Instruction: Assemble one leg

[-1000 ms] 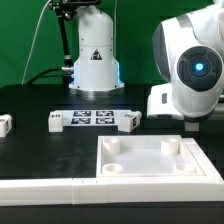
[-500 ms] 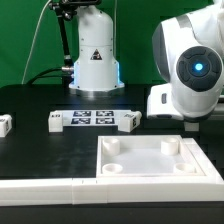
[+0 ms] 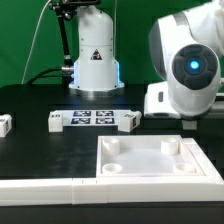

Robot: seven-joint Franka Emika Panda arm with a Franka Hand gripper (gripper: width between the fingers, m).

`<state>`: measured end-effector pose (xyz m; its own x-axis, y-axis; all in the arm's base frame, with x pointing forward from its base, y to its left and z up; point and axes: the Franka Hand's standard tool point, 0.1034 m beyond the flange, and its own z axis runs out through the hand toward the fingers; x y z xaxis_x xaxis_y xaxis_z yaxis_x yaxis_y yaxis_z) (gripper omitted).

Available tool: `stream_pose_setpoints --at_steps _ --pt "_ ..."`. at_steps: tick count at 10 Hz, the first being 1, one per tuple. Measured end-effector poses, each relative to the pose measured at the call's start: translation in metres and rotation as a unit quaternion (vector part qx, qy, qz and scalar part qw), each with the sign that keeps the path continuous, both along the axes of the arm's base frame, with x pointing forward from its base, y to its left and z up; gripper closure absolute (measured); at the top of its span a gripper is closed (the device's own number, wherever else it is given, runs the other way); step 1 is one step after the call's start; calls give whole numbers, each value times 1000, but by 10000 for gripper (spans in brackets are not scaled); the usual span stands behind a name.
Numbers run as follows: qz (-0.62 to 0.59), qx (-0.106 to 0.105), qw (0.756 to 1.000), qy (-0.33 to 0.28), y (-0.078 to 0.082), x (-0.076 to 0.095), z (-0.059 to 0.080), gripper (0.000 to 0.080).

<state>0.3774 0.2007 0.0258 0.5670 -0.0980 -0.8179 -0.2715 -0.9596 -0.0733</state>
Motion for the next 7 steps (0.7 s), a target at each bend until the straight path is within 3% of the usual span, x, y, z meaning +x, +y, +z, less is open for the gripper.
stream_pose_setpoints --at_steps 3,5,7 --pt "-2 -3 1000 -13 -2 15 37 511" --pt "-3 -5 1000 -11 -3 11 33 511" --pt "-17 -22 994 -106 1 24 30 511"
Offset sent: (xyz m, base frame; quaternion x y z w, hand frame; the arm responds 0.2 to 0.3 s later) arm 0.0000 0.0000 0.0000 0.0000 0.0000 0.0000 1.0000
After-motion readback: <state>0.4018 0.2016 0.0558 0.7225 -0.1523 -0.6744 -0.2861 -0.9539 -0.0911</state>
